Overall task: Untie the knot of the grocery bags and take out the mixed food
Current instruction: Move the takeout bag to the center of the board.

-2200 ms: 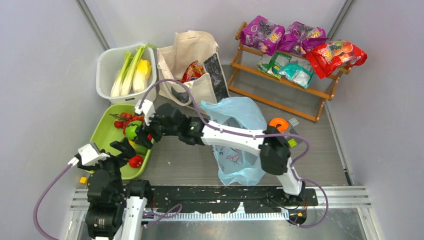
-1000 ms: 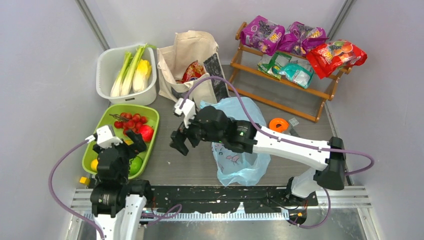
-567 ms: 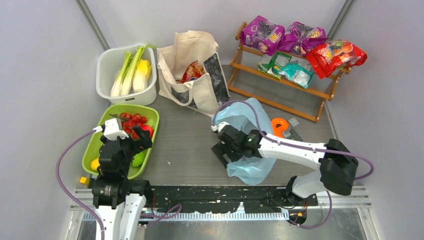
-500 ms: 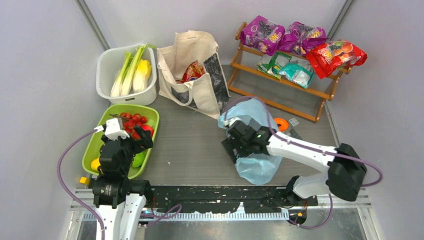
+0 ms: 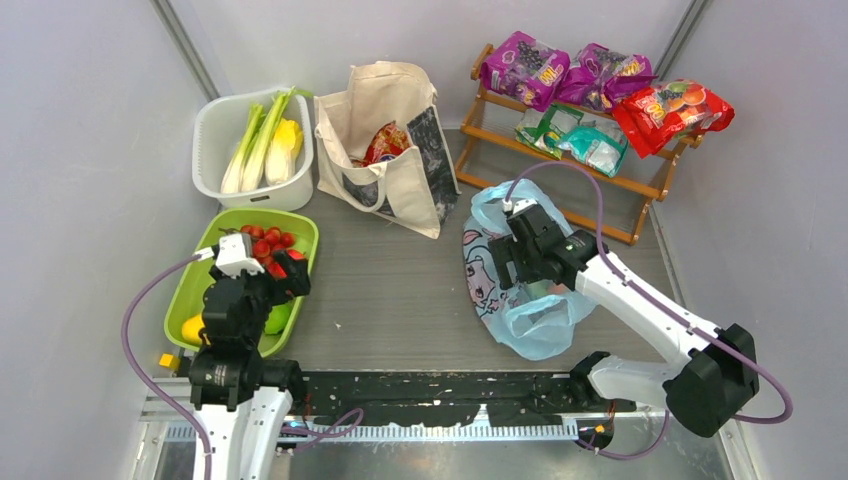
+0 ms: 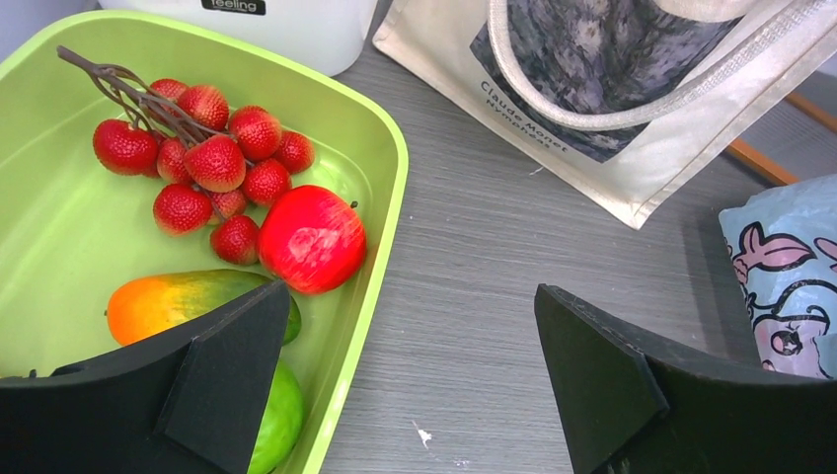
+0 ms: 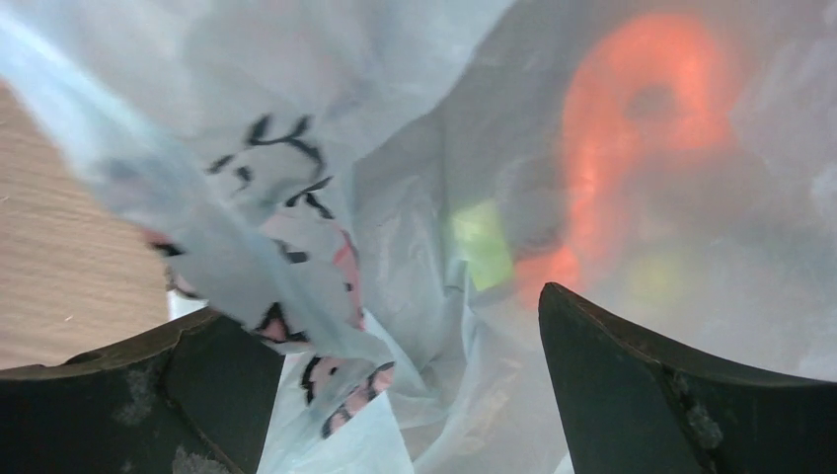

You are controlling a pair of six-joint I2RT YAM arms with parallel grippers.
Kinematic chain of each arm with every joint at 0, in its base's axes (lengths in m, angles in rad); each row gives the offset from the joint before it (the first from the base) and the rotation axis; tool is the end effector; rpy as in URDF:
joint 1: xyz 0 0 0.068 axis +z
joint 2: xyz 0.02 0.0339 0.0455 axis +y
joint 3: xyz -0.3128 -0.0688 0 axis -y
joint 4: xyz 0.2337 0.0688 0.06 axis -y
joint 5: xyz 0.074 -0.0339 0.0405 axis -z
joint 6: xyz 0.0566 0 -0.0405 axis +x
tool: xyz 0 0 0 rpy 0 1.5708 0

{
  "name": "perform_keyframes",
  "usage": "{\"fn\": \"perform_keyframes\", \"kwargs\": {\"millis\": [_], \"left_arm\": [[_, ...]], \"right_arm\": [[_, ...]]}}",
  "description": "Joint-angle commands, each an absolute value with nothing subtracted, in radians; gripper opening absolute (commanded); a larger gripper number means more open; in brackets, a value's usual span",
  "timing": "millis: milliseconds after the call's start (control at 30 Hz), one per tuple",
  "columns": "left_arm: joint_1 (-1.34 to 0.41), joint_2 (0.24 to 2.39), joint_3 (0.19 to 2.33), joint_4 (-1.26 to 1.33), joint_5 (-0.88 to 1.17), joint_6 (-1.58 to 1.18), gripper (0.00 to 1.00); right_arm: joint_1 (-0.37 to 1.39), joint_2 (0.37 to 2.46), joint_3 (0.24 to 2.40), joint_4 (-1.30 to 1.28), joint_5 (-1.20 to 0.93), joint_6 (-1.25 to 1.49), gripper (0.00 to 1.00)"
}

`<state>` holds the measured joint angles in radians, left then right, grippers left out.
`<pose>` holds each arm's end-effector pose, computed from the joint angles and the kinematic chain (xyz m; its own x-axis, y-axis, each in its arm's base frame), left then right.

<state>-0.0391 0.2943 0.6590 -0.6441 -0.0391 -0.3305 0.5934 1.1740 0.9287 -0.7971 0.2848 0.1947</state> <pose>0.0431 0.0005 0.3076 -0.2611 -0.3143 -0.9127 -0.0880 0.9493 -0.3017 0.1789 0.1015 0.2926 -0.7836 -0.3045 -0.5416 -0.2728 0.9518 -0.1405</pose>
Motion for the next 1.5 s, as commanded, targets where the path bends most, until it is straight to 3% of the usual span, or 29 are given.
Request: {"fn": "perform_keyframes", "kwargs": {"millis": [0,167,200,267,300,367,400,567,767,1100,1133,1167,1200,1233,1300,1367,1467], "left_arm": [[-0.038,0.280,0.628,-0.588,-0.019,-0.317,0.99],[-0.046,0.273,0.602,-0.577,-0.017,-0.325,0.99],[-0.048,0.273,0.600,-0.575,-0.018,-0.325,0.99],[-0.053,0.272,0.602,-0.576,-0.020,-0.323,0.99],[-0.055,0.272,0.606,-0.578,-0.021,-0.320,0.99],[-0.055,0.269,0.614,-0.580,-0.028,-0.316,0.99],[-0.057,0.267,0.622,-0.579,-0.030,-0.316,0.99],[-0.057,0.298,0.685,-0.536,-0.005,-0.325,0.99],[-0.068,0.459,0.880,-0.483,0.102,-0.326,0.99],[-0.216,0.827,1.242,-0.429,0.278,-0.210,0.99],[-0.263,0.868,1.285,-0.436,0.259,-0.179,0.99],[-0.283,0.908,1.325,-0.444,0.243,-0.159,0.99],[-0.307,0.951,1.362,-0.449,0.234,-0.149,0.99],[-0.317,0.994,1.397,-0.455,0.233,-0.146,0.99],[-0.339,1.080,1.470,-0.494,0.206,-0.117,0.99],[-0.349,1.146,1.518,-0.522,0.005,-0.122,0.99],[-0.345,1.188,1.509,-0.463,-0.230,-0.129,0.99]], "right_arm": [[0.590,1.158,0.963,-0.761,0.071,0.205,0.98],[0.591,1.124,0.854,-0.600,-0.016,0.309,0.98],[0.591,1.126,0.845,-0.582,-0.008,0.313,0.92],[0.591,1.130,0.841,-0.542,-0.026,0.319,0.66],[0.591,1.126,0.865,-0.538,-0.037,0.316,0.40],[0.591,1.098,0.926,-0.572,-0.016,0.303,0.10],[0.590,1.069,0.956,-0.598,0.020,0.279,0.06],[0.589,1.015,1.268,-0.853,0.302,0.152,0.05],[0.586,1.065,1.399,-0.980,0.439,0.093,0.05],[0.585,1.036,1.297,-0.989,0.463,0.122,0.06],[0.585,1.035,1.269,-0.984,0.477,0.128,0.09],[0.584,1.034,1.256,-0.980,0.481,0.141,0.26],[0.582,1.033,1.236,-0.978,0.480,0.149,0.37],[0.581,1.031,1.230,-0.976,0.478,0.161,0.58],[0.581,1.020,1.222,-0.975,0.464,0.172,0.78],[0.582,1.004,1.229,-0.986,0.438,0.176,0.89],[0.581,0.973,1.274,-1.025,0.410,0.179,0.96]]}}
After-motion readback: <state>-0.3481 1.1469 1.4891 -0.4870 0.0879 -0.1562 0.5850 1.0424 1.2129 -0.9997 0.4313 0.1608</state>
